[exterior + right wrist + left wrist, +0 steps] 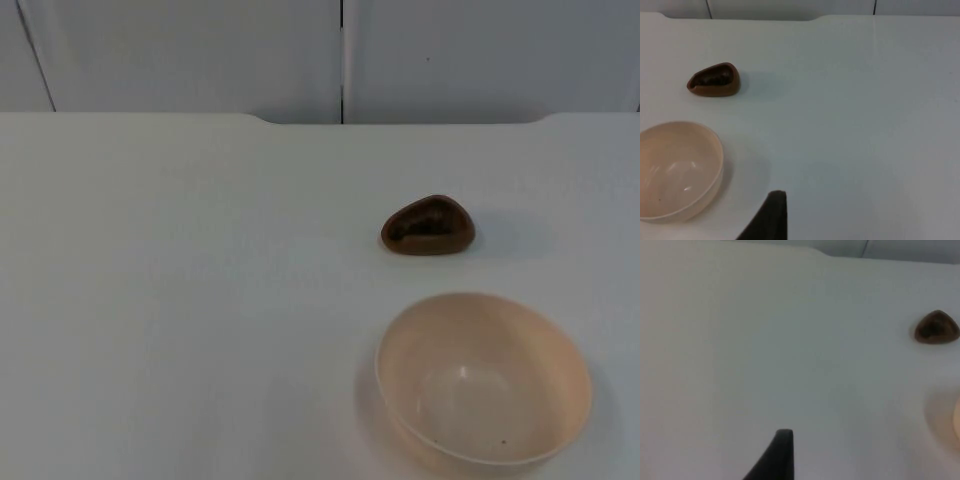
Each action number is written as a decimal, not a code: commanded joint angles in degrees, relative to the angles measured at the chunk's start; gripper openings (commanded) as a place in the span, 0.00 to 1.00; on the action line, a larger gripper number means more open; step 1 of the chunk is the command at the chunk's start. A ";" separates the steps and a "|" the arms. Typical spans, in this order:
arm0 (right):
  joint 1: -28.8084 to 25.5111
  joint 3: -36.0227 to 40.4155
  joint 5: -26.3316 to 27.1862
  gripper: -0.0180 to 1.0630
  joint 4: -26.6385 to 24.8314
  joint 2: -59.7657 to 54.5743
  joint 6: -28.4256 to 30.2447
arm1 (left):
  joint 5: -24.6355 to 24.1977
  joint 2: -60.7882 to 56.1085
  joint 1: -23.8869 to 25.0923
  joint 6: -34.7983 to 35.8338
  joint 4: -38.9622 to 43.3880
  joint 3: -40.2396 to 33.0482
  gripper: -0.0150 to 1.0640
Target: Pick up the bowl with the left hand and pour the coffee beans from the cup into the bowl with the right hand.
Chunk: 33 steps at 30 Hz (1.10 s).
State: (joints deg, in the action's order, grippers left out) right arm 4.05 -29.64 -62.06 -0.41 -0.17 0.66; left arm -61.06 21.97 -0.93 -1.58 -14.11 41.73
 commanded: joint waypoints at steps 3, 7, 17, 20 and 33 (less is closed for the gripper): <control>-0.35 0.16 0.26 0.99 0.10 0.17 0.20 | 1.53 3.13 -0.22 -2.53 -3.87 0.23 0.99; -0.35 0.16 0.26 0.99 0.10 0.17 0.20 | 3.10 5.20 -0.22 -4.63 -6.99 0.23 0.99; -0.35 0.16 0.26 0.99 0.10 0.17 0.20 | 6.53 10.87 -0.22 -12.17 -15.97 0.23 0.99; -0.35 0.16 0.26 0.99 0.10 0.17 0.20 | 6.86 13.46 -0.22 -15.04 -19.56 0.23 0.99; -0.35 0.16 0.26 0.99 0.10 0.17 0.20 | 8.35 20.94 -0.22 -21.12 -25.71 0.23 0.99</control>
State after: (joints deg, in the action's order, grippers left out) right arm 4.05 -29.64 -62.06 -0.41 -0.17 0.66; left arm -53.14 42.66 -0.93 -22.25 -38.23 41.73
